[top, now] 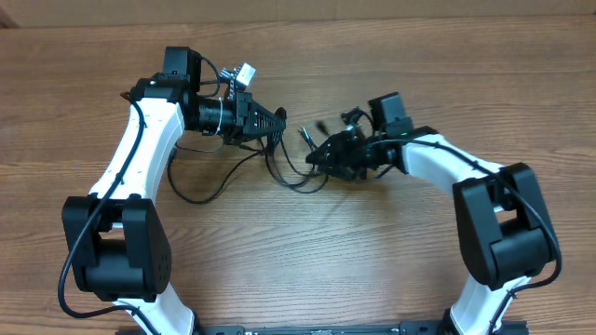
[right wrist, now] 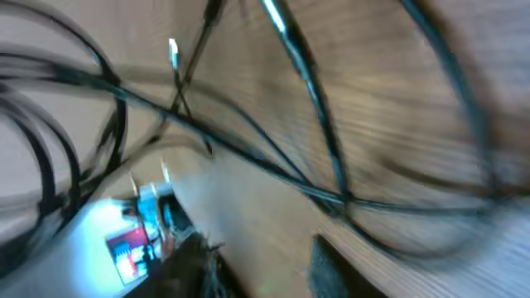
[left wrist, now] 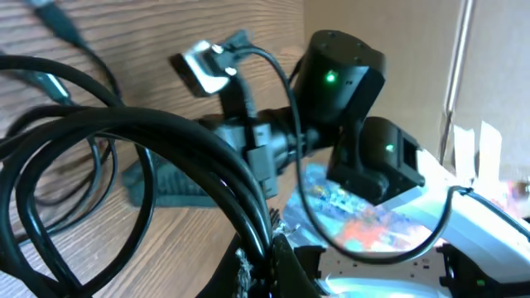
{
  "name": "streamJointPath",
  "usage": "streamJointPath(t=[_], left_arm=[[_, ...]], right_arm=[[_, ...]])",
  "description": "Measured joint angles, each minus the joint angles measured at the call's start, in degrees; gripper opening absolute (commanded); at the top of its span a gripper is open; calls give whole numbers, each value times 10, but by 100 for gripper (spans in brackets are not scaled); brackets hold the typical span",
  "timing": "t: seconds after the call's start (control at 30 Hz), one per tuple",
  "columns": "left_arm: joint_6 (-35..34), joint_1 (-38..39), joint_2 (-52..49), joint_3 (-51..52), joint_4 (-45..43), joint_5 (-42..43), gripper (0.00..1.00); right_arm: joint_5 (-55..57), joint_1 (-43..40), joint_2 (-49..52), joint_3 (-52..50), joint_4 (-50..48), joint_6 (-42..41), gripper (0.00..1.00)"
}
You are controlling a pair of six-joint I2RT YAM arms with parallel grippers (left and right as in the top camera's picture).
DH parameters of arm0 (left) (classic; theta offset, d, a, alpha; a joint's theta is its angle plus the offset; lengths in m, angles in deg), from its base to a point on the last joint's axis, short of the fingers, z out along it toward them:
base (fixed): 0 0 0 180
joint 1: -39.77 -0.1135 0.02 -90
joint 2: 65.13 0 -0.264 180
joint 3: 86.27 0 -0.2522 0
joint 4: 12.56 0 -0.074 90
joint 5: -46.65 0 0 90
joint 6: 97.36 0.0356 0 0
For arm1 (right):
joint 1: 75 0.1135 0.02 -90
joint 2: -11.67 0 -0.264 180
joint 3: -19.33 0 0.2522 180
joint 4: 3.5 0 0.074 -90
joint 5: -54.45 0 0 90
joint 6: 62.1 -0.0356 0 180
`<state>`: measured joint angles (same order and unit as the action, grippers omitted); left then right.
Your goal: Untangle cables
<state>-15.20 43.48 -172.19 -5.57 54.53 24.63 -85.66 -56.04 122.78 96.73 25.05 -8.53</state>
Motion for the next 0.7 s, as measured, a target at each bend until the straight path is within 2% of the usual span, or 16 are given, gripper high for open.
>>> streamJointPath(t=[0.1,0.13,0.23,0.3,0.37,0.53,0.7], left_arm=[[33,0,0,0,2,10,4],[48,0,0,0,3,13,4],[119,0,0,0,28,17,4],[190,0,0,0,60,16,4],[237,0,0,0,81,3,4],[318,0,0,0,136,-12,4],[388,1,0,0,192,-22,4]], right_arm=[[27,19,0,0,-53,-47,13],[49,25,0,0,-55,-73,11],[153,43,0,0,-31,-121,11],[219,64,0,0,-28,-137,7],[253,76,0,0,-3,-159,7],[347,78,0,1,83,-238,7],[374,82,-3,2,88,-271,11]])
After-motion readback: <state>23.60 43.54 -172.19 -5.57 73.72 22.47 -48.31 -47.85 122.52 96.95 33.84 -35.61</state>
